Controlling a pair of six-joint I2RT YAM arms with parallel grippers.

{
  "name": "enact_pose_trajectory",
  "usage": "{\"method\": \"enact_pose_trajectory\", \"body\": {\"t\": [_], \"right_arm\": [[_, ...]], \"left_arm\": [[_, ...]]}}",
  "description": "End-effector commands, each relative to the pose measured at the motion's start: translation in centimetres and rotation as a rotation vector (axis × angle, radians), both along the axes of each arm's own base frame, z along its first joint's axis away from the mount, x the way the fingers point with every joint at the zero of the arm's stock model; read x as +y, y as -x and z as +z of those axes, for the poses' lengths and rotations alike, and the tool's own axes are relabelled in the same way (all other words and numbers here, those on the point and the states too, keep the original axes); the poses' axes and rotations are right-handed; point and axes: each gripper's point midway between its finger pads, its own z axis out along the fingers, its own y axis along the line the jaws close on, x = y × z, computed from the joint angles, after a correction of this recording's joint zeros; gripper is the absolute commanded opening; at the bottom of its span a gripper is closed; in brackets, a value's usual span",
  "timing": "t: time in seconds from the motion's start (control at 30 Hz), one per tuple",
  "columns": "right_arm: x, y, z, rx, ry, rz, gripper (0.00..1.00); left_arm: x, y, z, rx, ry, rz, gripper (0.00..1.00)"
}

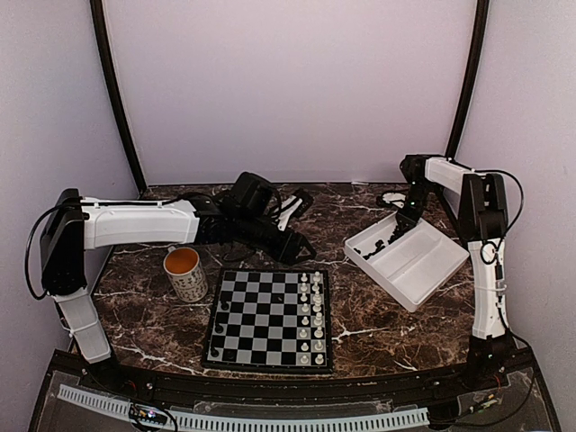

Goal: Set up the chess pieces on the board
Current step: Pick up the rook from the storage box.

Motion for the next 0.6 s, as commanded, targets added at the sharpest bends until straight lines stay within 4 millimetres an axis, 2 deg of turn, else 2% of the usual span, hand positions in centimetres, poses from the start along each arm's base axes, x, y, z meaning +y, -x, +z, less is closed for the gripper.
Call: {"method": "enact_pose_trajectory", "body": {"t": [0.0, 0.2, 0.3, 0.4, 0.57], "right_arm": [[0.6, 1.9, -2.7, 0.111, -0.032, 0.014, 0.23], [0.2, 2.7, -2.7, 0.147, -0.029, -0.008, 0.14], [-0.2, 2.6, -1.7, 0.132, -0.044, -0.040, 0.06], [-0.2, 2.3, 0.7, 0.091, -0.100, -0.077, 0.02], [1.5, 1.9, 6.1, -0.033, -0.232, -0.111, 0.01]], "left_arm": [[-0.1, 0.4, 1.2, -0.007, 0.033, -0.013, 0.51], [-0.1, 0.5, 1.2, -0.002, 0.036, -0.016, 0.52], [-0.2, 0.5, 1.3, -0.004, 0.040, -0.017, 0.51], [-0.3, 0.4, 1.7, -0.009, 0.049, -0.017, 0.52], [-0.7, -0.3, 3.0, -0.030, 0.072, 0.005, 0.51]]}}
